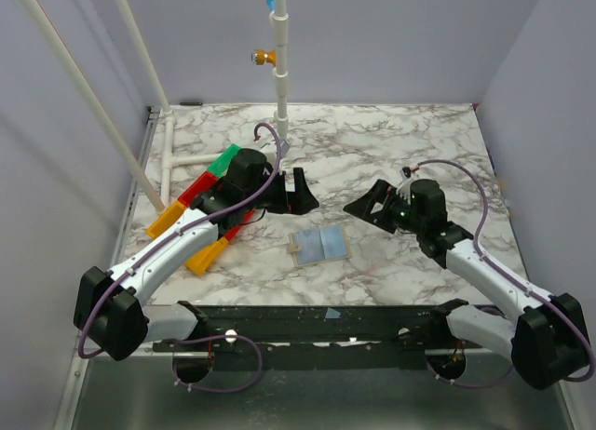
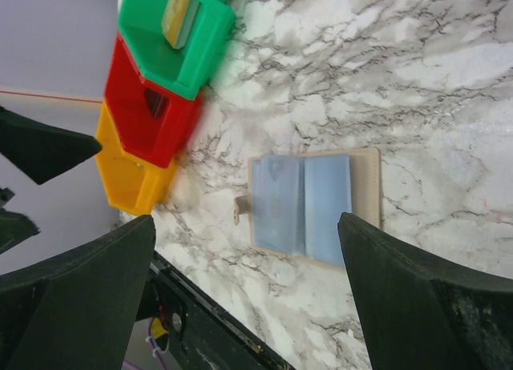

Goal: Take the credit cards out of the card holder
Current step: Close the card holder at the center of the board.

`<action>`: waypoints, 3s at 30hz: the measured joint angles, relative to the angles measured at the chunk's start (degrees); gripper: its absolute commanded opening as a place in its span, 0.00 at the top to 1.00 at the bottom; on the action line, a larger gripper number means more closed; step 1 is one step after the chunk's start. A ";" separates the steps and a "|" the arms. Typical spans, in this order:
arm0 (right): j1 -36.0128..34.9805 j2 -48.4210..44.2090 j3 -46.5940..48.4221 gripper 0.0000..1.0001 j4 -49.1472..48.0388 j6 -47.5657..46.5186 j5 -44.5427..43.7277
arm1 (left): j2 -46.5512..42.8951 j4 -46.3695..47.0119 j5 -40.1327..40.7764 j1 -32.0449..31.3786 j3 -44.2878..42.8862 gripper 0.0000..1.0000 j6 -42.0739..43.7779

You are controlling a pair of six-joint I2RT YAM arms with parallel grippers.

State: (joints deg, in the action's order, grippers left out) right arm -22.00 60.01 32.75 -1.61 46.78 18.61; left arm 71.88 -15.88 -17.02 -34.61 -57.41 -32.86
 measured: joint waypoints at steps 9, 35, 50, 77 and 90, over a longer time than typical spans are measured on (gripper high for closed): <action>0.00 6.64 -0.02 0.00 -0.39 -0.35 0.26 | 0.00 0.24 -0.17 0.04 1.09 0.01 -0.70; 0.00 19.39 -7.61 0.00 -14.19 3.02 5.20 | 3.45 10.36 -1.07 0.04 18.05 0.01 -9.20; -1.90 21.46 -8.00 0.00 -18.27 6.71 6.64 | 13.88 21.94 -5.31 0.11 21.20 0.01 -15.34; -2.43 21.59 -8.50 0.00 -27.56 19.39 13.75 | 14.51 23.54 -7.15 0.35 21.20 0.01 -16.63; -2.45 21.84 -8.96 0.00 -32.59 23.82 15.19 | 12.09 23.45 -7.30 0.35 21.20 0.01 -16.46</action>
State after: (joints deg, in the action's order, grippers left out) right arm -24.45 81.84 23.79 -34.20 70.61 33.80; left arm 83.96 7.57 -24.32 -34.26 -36.21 -49.32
